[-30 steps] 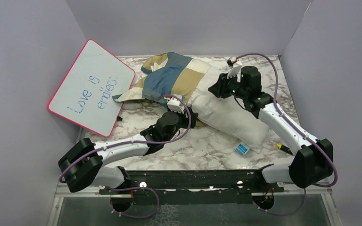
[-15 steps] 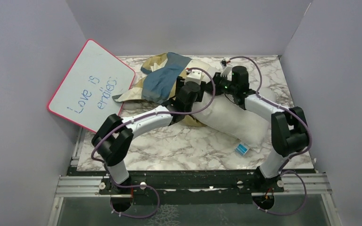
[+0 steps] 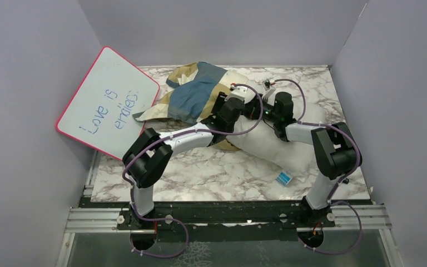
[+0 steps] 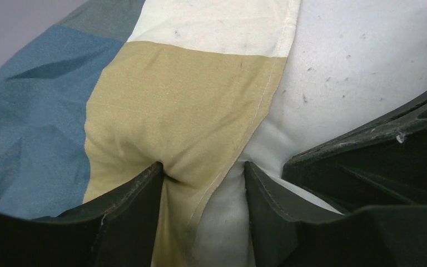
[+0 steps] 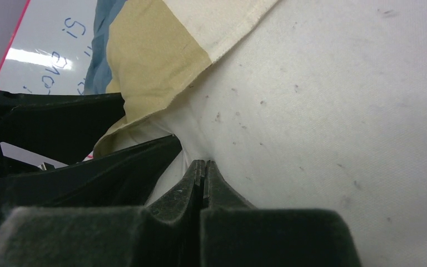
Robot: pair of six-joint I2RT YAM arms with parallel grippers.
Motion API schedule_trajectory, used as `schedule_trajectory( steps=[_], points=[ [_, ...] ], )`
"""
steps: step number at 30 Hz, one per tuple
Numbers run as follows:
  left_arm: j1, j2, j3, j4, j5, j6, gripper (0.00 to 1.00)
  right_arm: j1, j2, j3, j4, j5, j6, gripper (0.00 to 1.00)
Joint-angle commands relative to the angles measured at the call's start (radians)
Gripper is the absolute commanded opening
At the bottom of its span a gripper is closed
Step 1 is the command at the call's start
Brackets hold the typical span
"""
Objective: Put the pillow into the pillowcase
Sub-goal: Stuff the pillow into the pillowcase.
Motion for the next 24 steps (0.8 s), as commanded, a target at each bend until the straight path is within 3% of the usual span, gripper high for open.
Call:
schedule_trajectory(
  steps=[1, 5, 10, 14, 17, 19, 21, 23, 24],
  points=[
    [0.009, 0.036, 0.040, 0.036, -0.127, 0.115, 0.57, 0.004, 0.075, -0.068, -0.084, -0.021, 0.013, 0.00],
    [0.009, 0.066, 0.082, 0.029, -0.186, 0.176, 0.69, 0.004, 0.077, -0.080, -0.059, -0.025, 0.024, 0.00],
    [0.016, 0.116, 0.148, -0.005, -0.201, 0.185, 0.70, 0.007, 0.075, -0.081, -0.052, -0.029, 0.029, 0.00],
    [0.029, 0.157, 0.229, -0.039, -0.206, 0.208, 0.57, 0.010, 0.072, -0.081, -0.056, -0.029, 0.023, 0.00],
    [0.030, 0.148, 0.266, -0.047, -0.182, 0.208, 0.38, 0.012, 0.074, -0.083, -0.054, -0.028, 0.023, 0.00],
    [0.030, 0.136, 0.289, -0.076, -0.152, 0.184, 0.31, 0.012, 0.075, -0.083, -0.051, -0.029, 0.024, 0.00],
    [0.032, 0.134, 0.317, -0.120, -0.143, 0.168, 0.39, 0.013, 0.075, -0.085, -0.047, -0.029, 0.026, 0.00],
    [0.040, 0.147, 0.354, -0.186, -0.141, 0.146, 0.56, 0.013, 0.077, -0.085, -0.043, -0.030, 0.027, 0.00],
    [0.045, 0.155, 0.371, -0.222, -0.138, 0.137, 0.59, 0.013, 0.076, -0.086, -0.043, -0.030, 0.027, 0.00]
  ],
)
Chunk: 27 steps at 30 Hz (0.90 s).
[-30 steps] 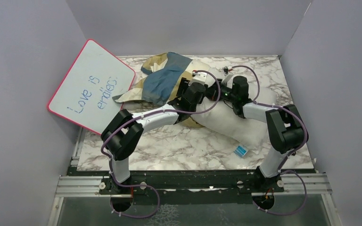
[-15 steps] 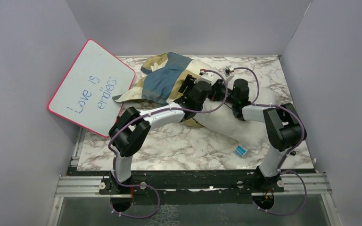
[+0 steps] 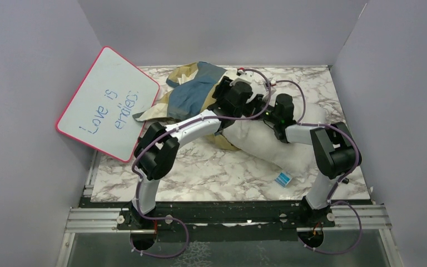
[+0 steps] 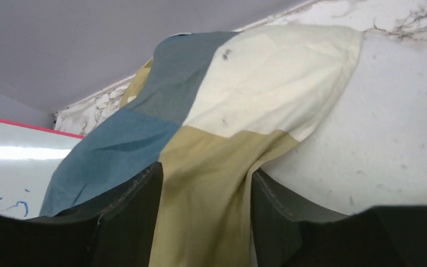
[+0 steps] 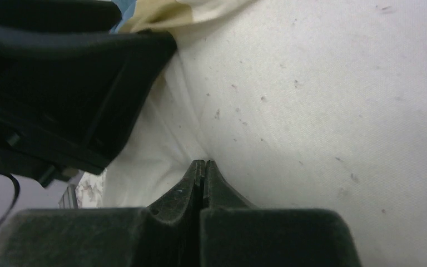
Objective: Put the pillow into the pillowcase
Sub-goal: Stuff the pillow into the pillowcase.
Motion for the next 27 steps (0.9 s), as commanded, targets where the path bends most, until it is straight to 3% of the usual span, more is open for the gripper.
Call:
schedule_trajectory(
  steps=[1, 10, 12, 15, 18, 22, 27],
  points=[
    [0.034, 0.021, 0.101, -0.140, 0.018, -0.048, 0.59, 0.013, 0.064, -0.057, -0.138, -0.027, -0.004, 0.00],
    [0.054, 0.066, 0.115, -0.208, 0.155, -0.087, 0.61, 0.014, 0.056, -0.054, -0.131, -0.029, 0.006, 0.00],
    [0.050, 0.072, 0.118, -0.211, 0.192, -0.089, 0.49, 0.015, 0.056, -0.053, -0.125, -0.032, 0.012, 0.00],
    [0.014, 0.047, 0.117, -0.211, 0.240, -0.083, 0.17, 0.020, 0.062, -0.050, -0.105, -0.027, 0.022, 0.00],
    [-0.060, -0.004, 0.118, -0.211, 0.286, -0.087, 0.00, 0.026, 0.081, -0.038, -0.076, -0.016, 0.046, 0.00],
    [-0.094, -0.098, 0.002, -0.114, 0.542, -0.293, 0.00, 0.032, 0.097, -0.031, -0.021, 0.001, 0.090, 0.00],
    [-0.093, -0.139, -0.167, 0.045, 0.636, -0.449, 0.00, 0.036, 0.095, -0.037, 0.002, 0.037, 0.108, 0.00]
  ],
)
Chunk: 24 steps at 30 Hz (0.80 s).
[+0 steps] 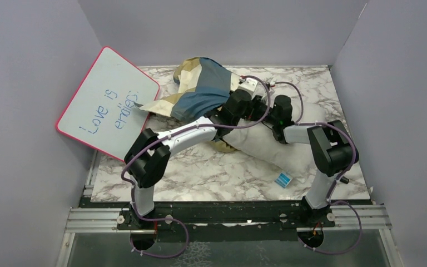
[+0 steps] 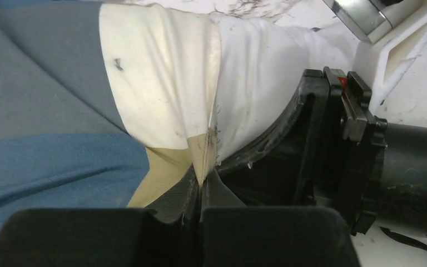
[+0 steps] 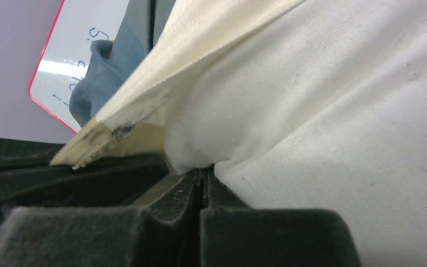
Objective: Put the pillow into the pillowcase
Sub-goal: Stuff the pillow into the pillowcase.
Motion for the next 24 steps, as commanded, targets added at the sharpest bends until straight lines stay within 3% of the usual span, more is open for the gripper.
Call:
schedule_trajectory(
  steps=[1, 4, 7, 12, 14, 19, 24],
  points=[
    [-0.035, -0.040, -0.133, 0.175, 0.294, -0.233, 0.00, 0.028, 0.061, -0.038, -0.050, 0.049, 0.026, 0.00],
    [0.021, -0.032, -0.192, 0.191, 0.291, -0.303, 0.00, 0.027, 0.061, -0.048, -0.027, 0.061, 0.043, 0.00],
    [0.116, -0.069, -0.302, 0.285, 0.431, -0.384, 0.00, 0.028, 0.062, -0.047, -0.016, 0.067, 0.051, 0.00],
    [0.118, -0.135, -0.327, 0.198, 0.404, -0.350, 0.42, 0.027, 0.060, -0.036, -0.017, 0.084, 0.054, 0.00],
    [0.116, -0.179, -0.352, 0.167, 0.402, -0.339, 0.52, 0.027, 0.061, -0.032, -0.020, 0.085, 0.055, 0.00],
    [0.116, -0.328, -0.482, 0.135, 0.374, -0.361, 0.68, 0.027, 0.052, -0.036, -0.028, 0.093, 0.044, 0.00],
    [0.116, -0.439, -0.614, 0.099, 0.325, -0.393, 0.72, 0.028, 0.052, -0.033, -0.029, 0.092, 0.051, 0.00]
  ],
)
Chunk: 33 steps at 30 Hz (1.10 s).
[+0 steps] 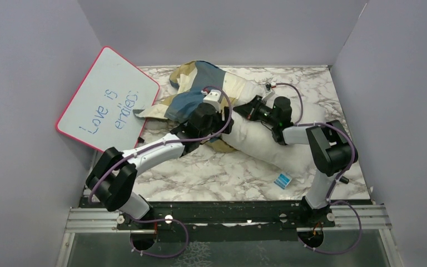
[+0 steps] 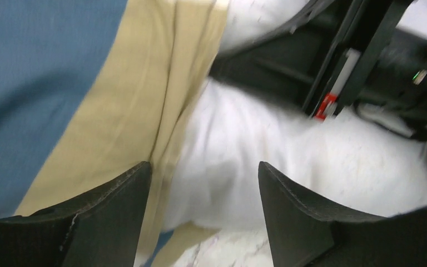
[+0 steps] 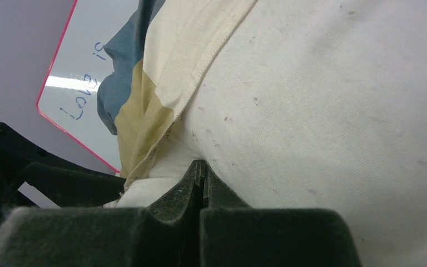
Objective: Put the pillow into the pillowcase
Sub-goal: Stuff the pillow into the pillowcase.
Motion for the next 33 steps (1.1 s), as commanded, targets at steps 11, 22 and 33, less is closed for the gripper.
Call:
schedule_trajectory(
  steps=[11, 22, 33],
  points=[
    [-0.010, -0.116, -0.284, -0.116, -0.101, -0.129, 0.74, 0.016, 0.016, -0.012, -0.107, 0.057, -0.014, 0.00],
    [-0.030, 0.025, -0.282, 0.123, -0.074, -0.147, 0.35, 0.016, 0.020, -0.009, -0.087, 0.069, 0.029, 0.00],
    [-0.226, 0.266, -0.226, 0.300, -0.041, -0.293, 0.00, 0.052, 0.064, -0.008, -0.018, 0.140, 0.094, 0.00]
  ],
)
